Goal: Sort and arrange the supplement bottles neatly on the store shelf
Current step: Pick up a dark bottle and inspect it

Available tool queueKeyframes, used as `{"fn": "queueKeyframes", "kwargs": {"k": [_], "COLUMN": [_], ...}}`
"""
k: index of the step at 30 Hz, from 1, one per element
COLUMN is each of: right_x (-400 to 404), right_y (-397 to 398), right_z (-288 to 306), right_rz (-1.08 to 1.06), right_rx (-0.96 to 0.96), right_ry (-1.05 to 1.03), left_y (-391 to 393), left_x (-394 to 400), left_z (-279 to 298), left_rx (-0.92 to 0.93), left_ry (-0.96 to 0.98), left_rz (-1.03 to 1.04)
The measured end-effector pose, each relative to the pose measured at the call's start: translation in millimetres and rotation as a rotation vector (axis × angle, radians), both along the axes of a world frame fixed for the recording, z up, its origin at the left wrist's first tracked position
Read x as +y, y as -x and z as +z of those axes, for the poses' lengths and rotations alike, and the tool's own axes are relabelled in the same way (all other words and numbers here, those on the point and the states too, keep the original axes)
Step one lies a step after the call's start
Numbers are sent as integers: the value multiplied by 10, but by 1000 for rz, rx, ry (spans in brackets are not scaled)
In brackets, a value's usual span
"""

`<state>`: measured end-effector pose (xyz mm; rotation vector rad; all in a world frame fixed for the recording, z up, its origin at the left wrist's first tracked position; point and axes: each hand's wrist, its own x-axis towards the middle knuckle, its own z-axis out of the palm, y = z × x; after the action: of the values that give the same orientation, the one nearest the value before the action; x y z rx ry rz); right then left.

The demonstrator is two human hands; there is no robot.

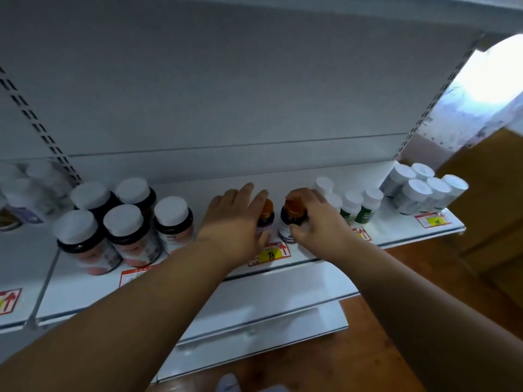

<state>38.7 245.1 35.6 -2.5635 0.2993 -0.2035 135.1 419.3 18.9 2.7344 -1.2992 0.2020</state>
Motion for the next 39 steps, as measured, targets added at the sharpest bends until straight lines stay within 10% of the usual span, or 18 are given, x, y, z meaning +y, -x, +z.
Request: {"fn": "queueKeyframes", "kwargs": {"k": [28, 39], "right_x": [-263, 421], "right_y": [-190, -166], "right_z": [-159, 448], "right_rz": [294, 338], "right_rx": [-73, -403], "right_ry": [-41, -36], "left_y": [50, 522], "left_x": [-29, 475], "left_z": [-53, 256], "left_rx": [-161, -139], "left_ry": [17, 350], "left_rz": [32, 191]}}
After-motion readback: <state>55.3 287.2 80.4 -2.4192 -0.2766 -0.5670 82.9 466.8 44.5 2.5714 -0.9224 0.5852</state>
